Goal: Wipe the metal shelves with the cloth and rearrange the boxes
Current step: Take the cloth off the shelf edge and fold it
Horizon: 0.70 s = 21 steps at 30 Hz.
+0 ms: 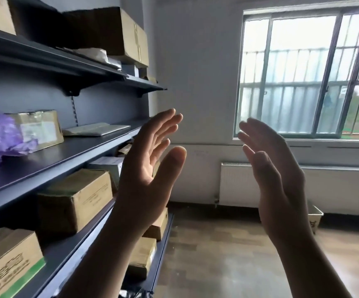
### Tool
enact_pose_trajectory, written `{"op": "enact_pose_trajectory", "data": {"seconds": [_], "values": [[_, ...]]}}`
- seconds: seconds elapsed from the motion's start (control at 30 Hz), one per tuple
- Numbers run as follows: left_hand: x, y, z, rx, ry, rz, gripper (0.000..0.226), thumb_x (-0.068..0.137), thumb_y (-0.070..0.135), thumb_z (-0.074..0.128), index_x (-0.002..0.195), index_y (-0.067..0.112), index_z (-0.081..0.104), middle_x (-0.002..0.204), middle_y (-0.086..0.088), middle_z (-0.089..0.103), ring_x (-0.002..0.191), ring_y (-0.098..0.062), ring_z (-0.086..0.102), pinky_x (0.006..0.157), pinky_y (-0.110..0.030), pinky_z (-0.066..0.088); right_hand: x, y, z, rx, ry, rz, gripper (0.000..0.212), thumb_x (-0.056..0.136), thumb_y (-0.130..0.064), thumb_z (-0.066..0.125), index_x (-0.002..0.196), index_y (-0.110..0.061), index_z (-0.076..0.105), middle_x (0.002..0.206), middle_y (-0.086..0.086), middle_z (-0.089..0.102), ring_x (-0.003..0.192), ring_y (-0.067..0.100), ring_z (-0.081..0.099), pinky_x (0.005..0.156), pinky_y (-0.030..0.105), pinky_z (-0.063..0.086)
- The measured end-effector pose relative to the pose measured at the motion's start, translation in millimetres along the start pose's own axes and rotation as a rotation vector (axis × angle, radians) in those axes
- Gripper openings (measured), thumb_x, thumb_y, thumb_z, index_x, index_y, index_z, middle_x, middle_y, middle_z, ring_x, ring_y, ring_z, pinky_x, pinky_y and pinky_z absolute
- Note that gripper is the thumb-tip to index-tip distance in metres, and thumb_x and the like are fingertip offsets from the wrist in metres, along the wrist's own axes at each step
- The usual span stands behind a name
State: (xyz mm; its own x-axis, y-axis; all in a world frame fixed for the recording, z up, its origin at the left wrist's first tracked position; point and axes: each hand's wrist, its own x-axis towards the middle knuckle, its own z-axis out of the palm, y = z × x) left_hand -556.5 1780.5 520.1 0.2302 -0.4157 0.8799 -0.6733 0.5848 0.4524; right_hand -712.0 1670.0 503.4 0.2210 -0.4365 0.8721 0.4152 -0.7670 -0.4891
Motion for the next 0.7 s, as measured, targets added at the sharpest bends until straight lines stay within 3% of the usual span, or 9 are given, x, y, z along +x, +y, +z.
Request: {"op": "enact_pose_trajectory", "data": {"seconds": [0.27,0.4,0.7], "values": [[116,-172,19,-0.103,0.026,0.050,0.078,0.091,0.072,0.044,0.144,0.015,0.043,0.144,0.005,0.057,0.136,-0.017,0.052,0.110,-0.046,0.046,115,150,38,-0.072,0.029,-0.040,0.069,0.093,-0.069,0.052,0.142,-0.021,0.050,0.144,0.001,0.058,0.136,0.019,0.054,0.113,0.054,0.042],[154,-249,47,-0.111,-0.008,0.037,0.080,0.092,0.071,0.044,0.146,0.013,0.041,0.144,0.006,0.056,0.136,-0.017,0.051,0.110,-0.044,0.046,161,223,45,-0.179,0.024,-0.043,0.068,0.094,-0.065,0.052,0.144,-0.019,0.049,0.145,-0.005,0.058,0.134,0.013,0.055,0.112,0.047,0.045],[243,-467,113,-0.063,-0.015,-0.003,0.072,0.090,0.073,0.045,0.141,0.022,0.048,0.143,0.011,0.057,0.135,-0.012,0.052,0.110,-0.042,0.046,252,462,51,-0.148,0.033,-0.017,0.071,0.091,-0.071,0.050,0.143,-0.023,0.050,0.144,-0.008,0.058,0.134,0.012,0.054,0.111,0.048,0.044]]}}
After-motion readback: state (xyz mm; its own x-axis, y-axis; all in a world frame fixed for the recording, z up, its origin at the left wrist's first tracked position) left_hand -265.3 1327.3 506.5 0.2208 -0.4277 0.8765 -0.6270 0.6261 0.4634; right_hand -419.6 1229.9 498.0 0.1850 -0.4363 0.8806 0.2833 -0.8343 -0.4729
